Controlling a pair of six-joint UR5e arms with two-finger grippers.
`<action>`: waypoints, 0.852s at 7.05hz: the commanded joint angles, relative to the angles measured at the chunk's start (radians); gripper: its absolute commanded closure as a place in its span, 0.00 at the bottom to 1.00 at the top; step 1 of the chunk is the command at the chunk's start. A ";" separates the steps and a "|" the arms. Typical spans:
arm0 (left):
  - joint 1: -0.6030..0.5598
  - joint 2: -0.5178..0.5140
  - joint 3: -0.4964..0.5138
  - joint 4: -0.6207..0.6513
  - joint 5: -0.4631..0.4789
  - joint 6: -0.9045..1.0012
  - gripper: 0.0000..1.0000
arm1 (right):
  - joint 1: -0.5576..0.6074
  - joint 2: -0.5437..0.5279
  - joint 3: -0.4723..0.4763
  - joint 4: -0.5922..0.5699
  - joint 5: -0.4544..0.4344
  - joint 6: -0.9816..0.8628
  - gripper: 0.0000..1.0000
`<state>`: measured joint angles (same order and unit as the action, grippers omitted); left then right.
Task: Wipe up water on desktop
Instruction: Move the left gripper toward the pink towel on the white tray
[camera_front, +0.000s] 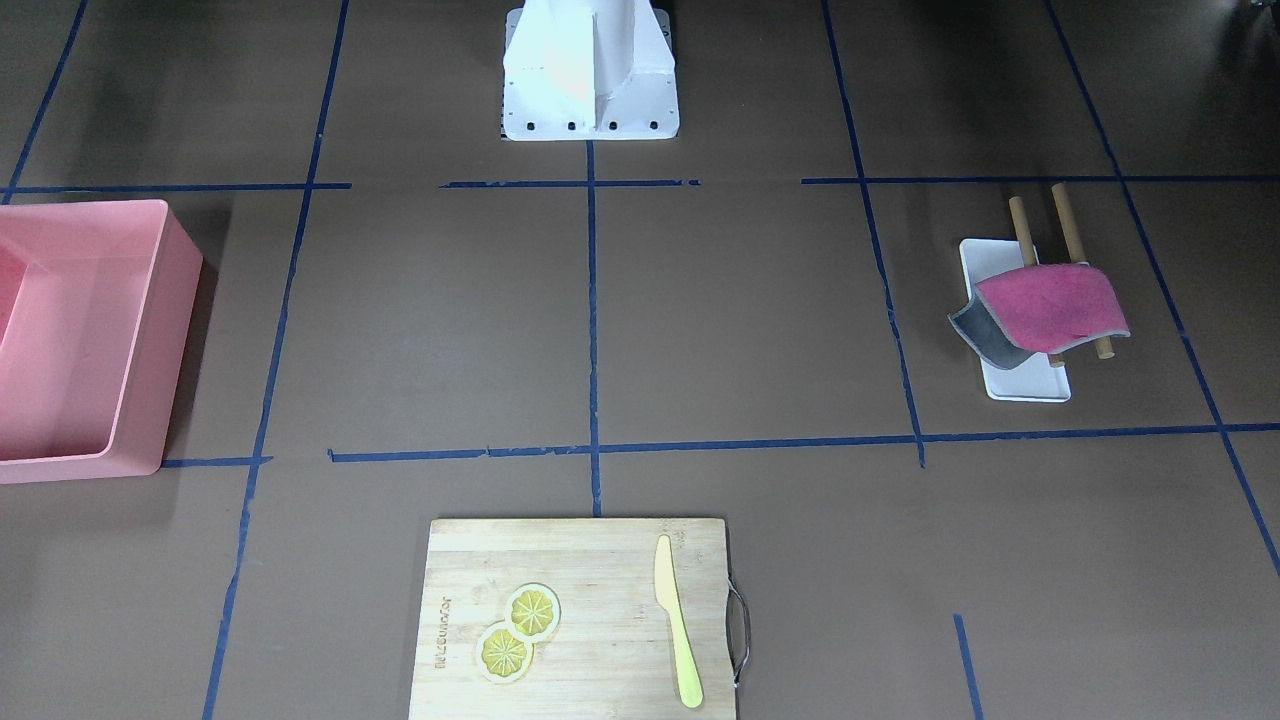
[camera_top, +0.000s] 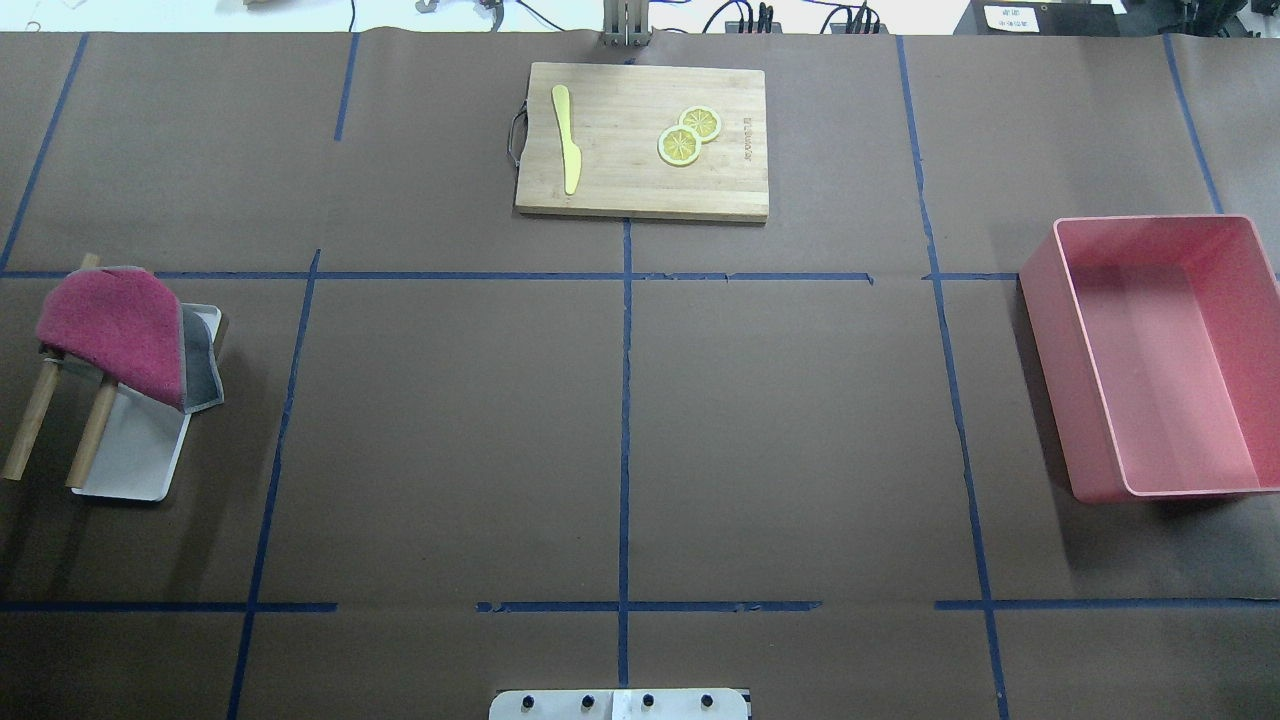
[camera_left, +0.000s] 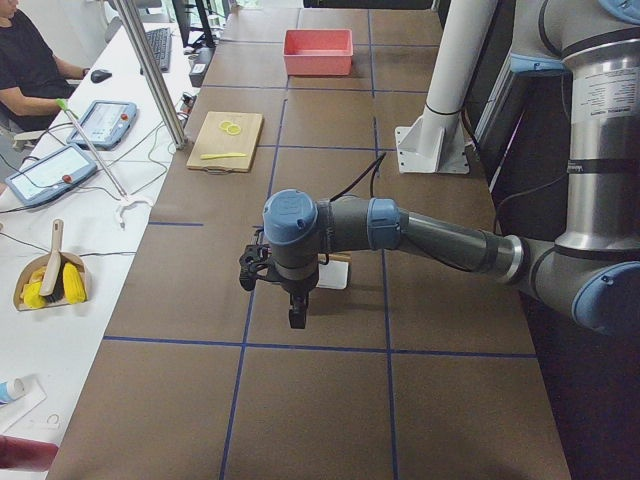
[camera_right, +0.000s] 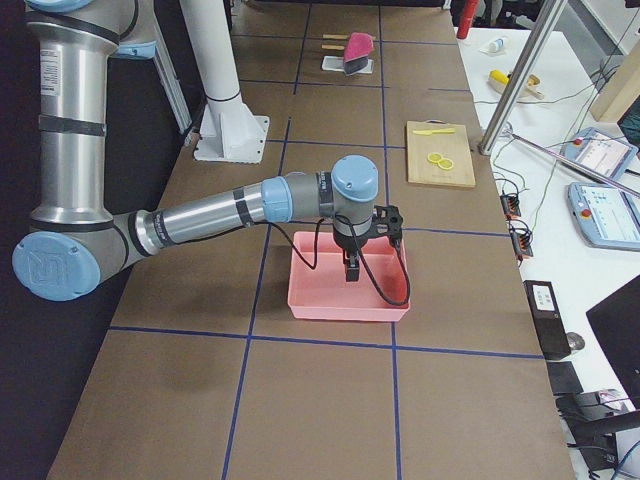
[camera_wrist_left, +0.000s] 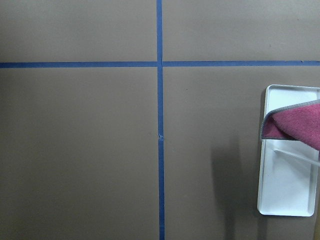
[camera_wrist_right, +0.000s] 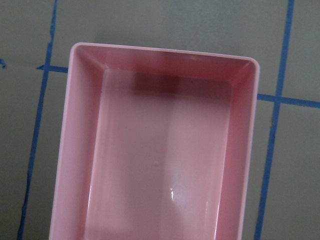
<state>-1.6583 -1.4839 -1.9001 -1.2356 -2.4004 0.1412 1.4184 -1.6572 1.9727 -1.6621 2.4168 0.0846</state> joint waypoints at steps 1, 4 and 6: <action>0.000 0.013 0.001 -0.002 -0.005 0.000 0.00 | -0.099 0.000 0.034 0.085 0.036 0.095 0.00; 0.000 0.028 -0.007 -0.019 -0.060 0.011 0.00 | -0.147 -0.010 0.069 0.093 0.035 0.150 0.00; 0.079 0.024 -0.008 -0.117 -0.106 -0.070 0.00 | -0.148 -0.010 0.068 0.097 0.036 0.156 0.00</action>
<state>-1.6286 -1.4591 -1.9066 -1.2981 -2.4845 0.1201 1.2720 -1.6669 2.0406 -1.5665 2.4521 0.2363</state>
